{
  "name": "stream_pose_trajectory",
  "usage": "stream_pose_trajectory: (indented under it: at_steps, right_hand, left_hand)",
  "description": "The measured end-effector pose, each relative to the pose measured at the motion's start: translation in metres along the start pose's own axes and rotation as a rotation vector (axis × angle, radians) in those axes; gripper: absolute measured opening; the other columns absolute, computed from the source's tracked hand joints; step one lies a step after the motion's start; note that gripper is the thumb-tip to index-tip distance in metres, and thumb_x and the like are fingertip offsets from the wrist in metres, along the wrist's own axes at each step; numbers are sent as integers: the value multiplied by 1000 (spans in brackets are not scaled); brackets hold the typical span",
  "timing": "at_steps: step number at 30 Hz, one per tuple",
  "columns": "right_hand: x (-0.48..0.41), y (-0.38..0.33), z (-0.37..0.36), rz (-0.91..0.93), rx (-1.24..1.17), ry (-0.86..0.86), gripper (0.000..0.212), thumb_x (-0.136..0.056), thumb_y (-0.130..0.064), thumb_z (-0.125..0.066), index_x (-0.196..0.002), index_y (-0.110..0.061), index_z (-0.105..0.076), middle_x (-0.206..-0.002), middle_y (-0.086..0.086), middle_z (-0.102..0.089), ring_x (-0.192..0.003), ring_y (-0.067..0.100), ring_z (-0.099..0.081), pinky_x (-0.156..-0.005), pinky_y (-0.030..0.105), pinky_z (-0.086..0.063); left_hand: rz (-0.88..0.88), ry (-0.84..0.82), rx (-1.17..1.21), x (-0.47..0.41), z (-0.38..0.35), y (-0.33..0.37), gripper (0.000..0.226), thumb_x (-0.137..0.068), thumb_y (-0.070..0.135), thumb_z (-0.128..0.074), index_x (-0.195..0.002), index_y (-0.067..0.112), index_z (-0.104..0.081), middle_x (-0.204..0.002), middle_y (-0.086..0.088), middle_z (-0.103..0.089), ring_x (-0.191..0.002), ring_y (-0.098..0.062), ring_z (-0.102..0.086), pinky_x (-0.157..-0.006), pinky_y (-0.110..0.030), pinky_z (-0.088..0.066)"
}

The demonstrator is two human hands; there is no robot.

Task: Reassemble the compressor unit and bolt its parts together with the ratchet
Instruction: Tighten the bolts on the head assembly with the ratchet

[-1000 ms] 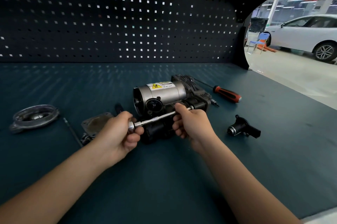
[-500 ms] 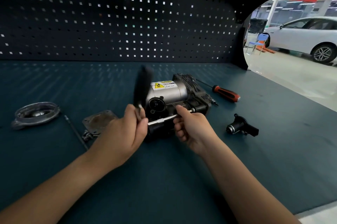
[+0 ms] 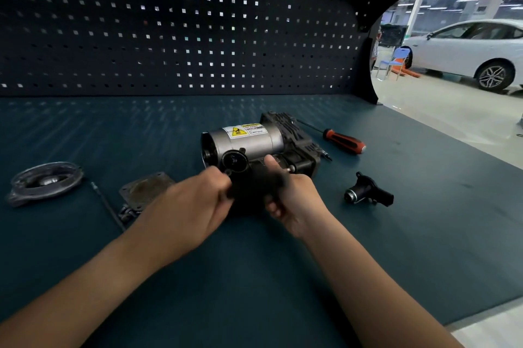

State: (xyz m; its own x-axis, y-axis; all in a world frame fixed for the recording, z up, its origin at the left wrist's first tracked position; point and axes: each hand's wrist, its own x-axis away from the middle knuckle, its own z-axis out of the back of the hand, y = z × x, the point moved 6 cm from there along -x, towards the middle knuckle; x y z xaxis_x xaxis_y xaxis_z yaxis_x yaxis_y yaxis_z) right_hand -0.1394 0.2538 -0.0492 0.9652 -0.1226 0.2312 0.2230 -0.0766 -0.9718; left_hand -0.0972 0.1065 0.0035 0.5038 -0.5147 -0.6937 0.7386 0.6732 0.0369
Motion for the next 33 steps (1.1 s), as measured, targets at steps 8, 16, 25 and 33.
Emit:
stream_pose_trajectory:
  at_steps: [8, 16, 25, 33]
  right_hand:
    - [0, 1, -4, -39, -45, -63, 41, -96, -32, -45, -62, -11, -48, -34, -6, -43, -26, 6, -35, -31, 12, -23]
    - [0, -1, 3, -13, 70, -36, 49, -94, -43, -46, -57, -11, -50, -33, -3, -44, -26, 8, -34, -31, 11, -22]
    - [-1, -1, -3, -70, -52, -89, 41, -96, -31, -41, -62, -10, -47, -33, -5, -38, -26, 6, -29, -32, 10, -18]
    - [-1, -1, 3, -5, 99, -53, 53, -96, -46, -39, -58, -10, -49, -32, -4, -40, -25, 8, -31, -33, 10, -20]
  left_hand:
    - [878, 220, 857, 10, -25, -27, 20, -100, 26, -33, -80, 22, -36, -58, -8, -56, -32, -10, -46, -33, -20, -35]
    - [360, 126, 355, -1, -4, -6, 19, -95, 32, -37, -79, 28, -29, -55, 5, -49, -49, -9, -52, -46, -16, -40]
    - [747, 190, 793, 8, -14, -7, 23, -96, 39, -35, -82, 21, -40, -65, 3, -57, -41, -4, -49, -43, -13, -38]
    - [738, 153, 725, 0, -14, -14, 17, -95, 33, -33, -81, 24, -37, -51, 1, -56, -34, -6, -44, -38, -12, -33]
